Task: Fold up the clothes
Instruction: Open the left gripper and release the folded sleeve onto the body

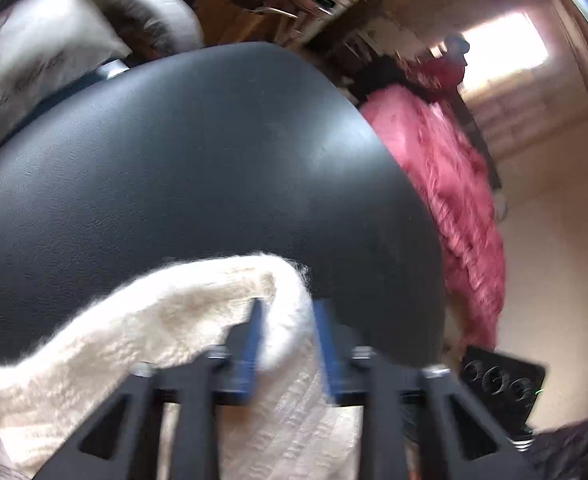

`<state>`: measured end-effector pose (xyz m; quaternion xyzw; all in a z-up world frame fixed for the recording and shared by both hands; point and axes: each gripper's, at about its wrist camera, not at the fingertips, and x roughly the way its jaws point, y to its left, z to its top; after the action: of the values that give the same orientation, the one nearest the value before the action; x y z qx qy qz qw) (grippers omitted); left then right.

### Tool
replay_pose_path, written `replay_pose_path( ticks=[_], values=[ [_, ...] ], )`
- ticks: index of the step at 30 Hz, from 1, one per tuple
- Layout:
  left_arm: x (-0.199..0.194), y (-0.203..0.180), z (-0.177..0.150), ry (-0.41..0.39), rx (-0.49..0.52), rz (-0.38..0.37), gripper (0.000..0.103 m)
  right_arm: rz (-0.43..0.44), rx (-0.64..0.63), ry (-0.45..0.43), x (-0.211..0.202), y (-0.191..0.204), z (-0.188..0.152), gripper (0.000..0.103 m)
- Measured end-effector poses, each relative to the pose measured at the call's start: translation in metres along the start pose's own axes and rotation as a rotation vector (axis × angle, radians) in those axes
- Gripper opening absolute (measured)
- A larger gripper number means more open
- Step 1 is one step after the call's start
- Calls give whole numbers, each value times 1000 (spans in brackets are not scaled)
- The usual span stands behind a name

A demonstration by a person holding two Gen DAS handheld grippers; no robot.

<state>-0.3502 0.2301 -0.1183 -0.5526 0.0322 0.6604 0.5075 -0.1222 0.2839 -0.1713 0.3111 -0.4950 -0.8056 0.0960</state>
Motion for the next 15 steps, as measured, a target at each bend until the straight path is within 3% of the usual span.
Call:
replay_pose_path(
  ticks=[1,5,6,8,11,15],
  values=[
    [-6,-10,-2,-41,63,23,8,-7,-10,0,1,1,0,103],
    [15,-6,-11,-25,128,349,8,-34,-156,31,2,9,-13,103],
    [17,-9,-16,-48,153,369,9,-65,-193,47,3,13,-17,103],
    [10,-12,-20,-79,126,356,10,-124,-265,77,6,21,-24,103],
    [-10,-11,-28,-145,44,319,16,-144,-287,103,6,23,-26,103],
    [-50,-6,-52,-274,-109,256,20,-49,-261,138,-13,22,-16,103]
  ],
)
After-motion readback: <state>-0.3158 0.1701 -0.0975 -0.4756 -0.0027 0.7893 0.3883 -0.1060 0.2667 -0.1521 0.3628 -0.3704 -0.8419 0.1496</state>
